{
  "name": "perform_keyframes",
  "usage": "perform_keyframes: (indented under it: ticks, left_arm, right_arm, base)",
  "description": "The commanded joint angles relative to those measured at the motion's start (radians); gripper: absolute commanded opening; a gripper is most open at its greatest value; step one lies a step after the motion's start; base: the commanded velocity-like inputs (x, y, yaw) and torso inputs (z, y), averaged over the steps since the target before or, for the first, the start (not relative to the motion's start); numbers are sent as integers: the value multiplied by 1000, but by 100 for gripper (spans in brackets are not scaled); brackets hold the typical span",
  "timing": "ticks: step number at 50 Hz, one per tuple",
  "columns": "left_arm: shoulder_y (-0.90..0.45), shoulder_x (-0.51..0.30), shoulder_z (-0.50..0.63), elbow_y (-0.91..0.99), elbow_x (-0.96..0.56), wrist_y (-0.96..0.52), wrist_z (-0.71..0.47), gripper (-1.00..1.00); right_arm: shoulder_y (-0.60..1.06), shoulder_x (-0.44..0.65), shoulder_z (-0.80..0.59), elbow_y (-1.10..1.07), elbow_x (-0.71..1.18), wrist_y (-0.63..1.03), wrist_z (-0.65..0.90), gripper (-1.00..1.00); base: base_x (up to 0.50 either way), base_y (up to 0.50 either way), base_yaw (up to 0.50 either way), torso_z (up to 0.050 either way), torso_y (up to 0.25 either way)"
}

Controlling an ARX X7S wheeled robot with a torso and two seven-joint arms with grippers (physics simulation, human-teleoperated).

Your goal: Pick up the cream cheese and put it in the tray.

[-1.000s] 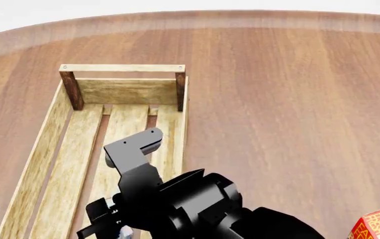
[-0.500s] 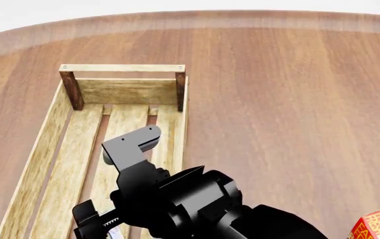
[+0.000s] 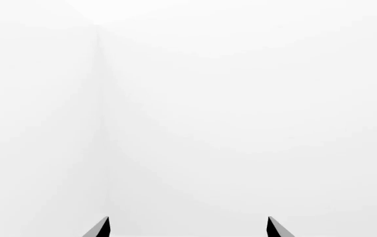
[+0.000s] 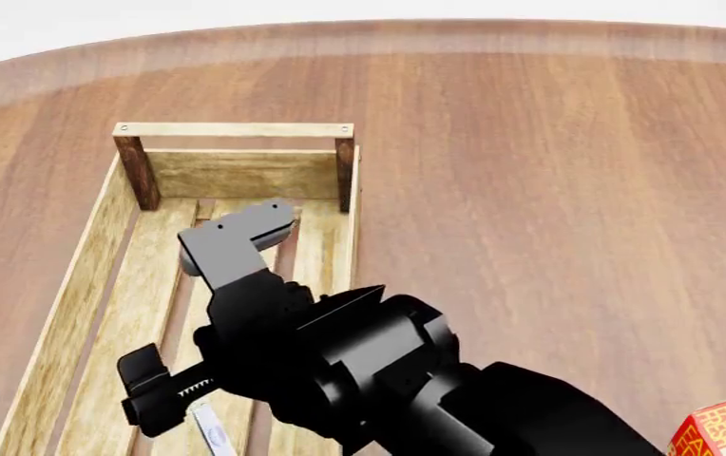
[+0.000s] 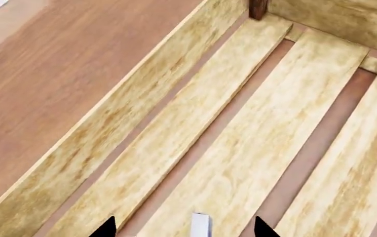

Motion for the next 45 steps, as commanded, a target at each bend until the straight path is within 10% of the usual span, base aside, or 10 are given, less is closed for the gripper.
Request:
perform_keyframes:
  ticks: [1, 25, 45]
  left_arm:
    - [-1, 24, -34, 7, -17, -19, 13, 100]
    - [-4, 20, -27, 8, -16, -21, 8, 100]
    - [-4, 16, -22, 11, -15, -22, 3, 100]
  right_arm:
    - [63, -14, 10, -12, -31, -68, 9, 100]
    - [228, -9, 28, -9, -17, -554, 307, 100]
    - [338, 222, 104, -477, -125, -712, 675, 100]
  base:
    - [0, 0, 0, 0, 0]
    - [0, 0, 0, 0, 0]
    - [0, 0, 0, 0, 0]
